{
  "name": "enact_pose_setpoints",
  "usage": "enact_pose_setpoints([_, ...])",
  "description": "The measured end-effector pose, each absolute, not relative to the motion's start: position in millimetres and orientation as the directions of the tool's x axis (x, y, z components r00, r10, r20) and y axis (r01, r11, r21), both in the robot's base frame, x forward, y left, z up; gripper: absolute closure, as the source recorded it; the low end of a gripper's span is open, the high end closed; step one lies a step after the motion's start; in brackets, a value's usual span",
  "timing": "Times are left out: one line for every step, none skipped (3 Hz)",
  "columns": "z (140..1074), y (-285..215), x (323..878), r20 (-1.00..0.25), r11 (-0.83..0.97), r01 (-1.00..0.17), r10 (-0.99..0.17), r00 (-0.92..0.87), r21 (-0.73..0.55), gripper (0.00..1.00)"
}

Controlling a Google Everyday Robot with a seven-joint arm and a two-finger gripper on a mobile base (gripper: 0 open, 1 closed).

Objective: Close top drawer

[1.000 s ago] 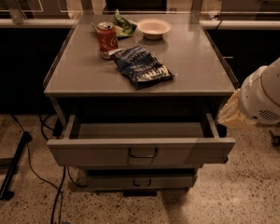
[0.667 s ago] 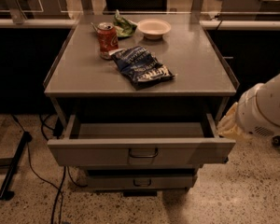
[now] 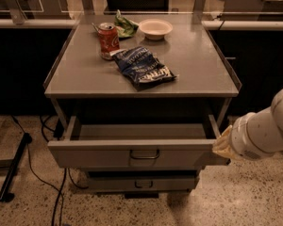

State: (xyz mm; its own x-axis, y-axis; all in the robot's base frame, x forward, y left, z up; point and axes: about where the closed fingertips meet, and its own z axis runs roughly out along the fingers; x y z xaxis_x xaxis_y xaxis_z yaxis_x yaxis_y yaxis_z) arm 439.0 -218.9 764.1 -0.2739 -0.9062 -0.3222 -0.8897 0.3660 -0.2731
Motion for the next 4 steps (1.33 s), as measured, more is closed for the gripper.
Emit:
enact_pose_setpoints([734,-215,441,-0.349,0.375,-0.892,-0.895,-0.277,-0.253,1.00])
enact_pose_setpoints([698,-210,439,-0.378,0.372,-0.904,-0.884,-0.276,-0.209,1.00])
enact_pose_setpoints([698,-209,439,-0.377,0.371,-0.905,-0.884,-0.276,-0.209,1.00])
enact_pose_setpoints([686,-209,445,-0.396,0.368,-0.901,-0.881,-0.258,-0.231,1.00])
